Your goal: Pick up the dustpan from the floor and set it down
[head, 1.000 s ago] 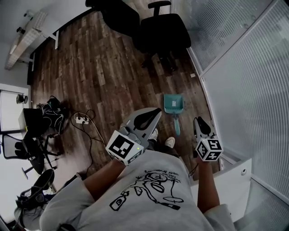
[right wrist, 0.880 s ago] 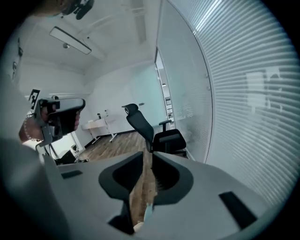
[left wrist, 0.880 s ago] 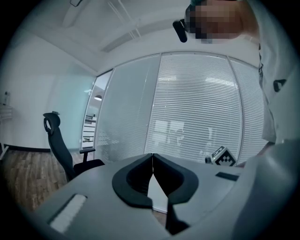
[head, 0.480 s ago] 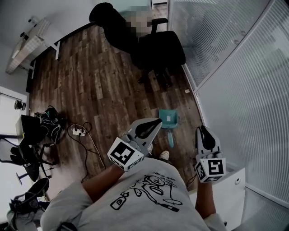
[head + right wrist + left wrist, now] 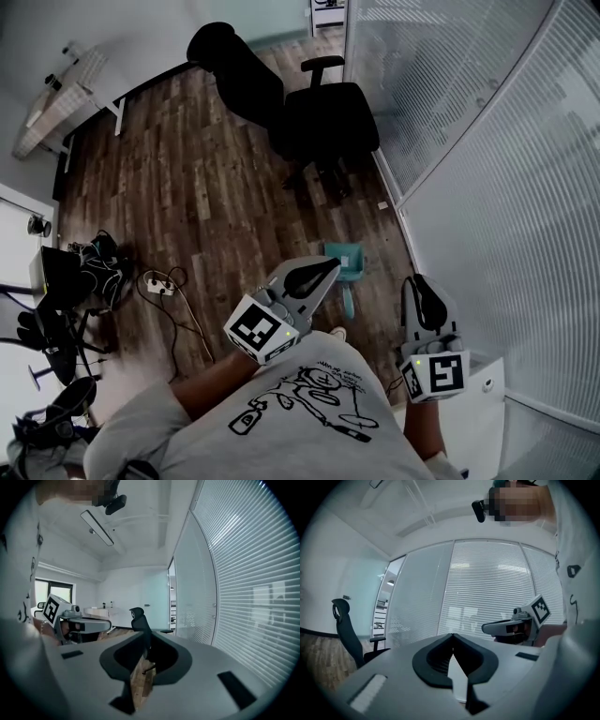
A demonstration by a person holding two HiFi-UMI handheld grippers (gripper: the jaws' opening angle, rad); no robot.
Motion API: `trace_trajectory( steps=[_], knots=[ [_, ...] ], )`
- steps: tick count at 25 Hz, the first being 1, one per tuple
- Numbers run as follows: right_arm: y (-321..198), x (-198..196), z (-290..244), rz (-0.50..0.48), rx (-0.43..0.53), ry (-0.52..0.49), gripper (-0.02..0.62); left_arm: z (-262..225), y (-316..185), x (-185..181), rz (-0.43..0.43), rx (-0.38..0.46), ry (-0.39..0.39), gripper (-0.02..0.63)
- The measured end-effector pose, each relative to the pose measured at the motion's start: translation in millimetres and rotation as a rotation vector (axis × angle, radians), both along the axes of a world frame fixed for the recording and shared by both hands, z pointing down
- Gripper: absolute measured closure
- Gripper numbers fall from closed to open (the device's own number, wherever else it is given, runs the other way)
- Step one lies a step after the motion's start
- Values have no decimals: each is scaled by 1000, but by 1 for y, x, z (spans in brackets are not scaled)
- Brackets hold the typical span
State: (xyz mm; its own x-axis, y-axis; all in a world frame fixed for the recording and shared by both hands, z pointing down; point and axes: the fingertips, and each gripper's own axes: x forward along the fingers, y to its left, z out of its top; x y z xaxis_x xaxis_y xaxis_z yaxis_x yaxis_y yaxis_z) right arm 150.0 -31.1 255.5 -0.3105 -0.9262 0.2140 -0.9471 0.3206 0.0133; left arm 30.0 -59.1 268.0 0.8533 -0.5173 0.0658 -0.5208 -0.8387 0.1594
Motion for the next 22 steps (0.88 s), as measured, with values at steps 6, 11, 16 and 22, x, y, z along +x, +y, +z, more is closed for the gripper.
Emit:
trace_trajectory(
  steps=[6,11,16,22],
  knots=[
    [9,-7,-10,-8,15,-20,562,-12,3,3,6,23,5,604],
    [11,-11,-14,-16,17,-24,571,-19,3,4,2,30,9,604],
    [10,-15,-16,-17,15,-14,571,-20,5,1,5,32,8,604],
    [15,-16,-10,-15,9,-23,571,-16,9,-1,5,32,5,604]
  ],
)
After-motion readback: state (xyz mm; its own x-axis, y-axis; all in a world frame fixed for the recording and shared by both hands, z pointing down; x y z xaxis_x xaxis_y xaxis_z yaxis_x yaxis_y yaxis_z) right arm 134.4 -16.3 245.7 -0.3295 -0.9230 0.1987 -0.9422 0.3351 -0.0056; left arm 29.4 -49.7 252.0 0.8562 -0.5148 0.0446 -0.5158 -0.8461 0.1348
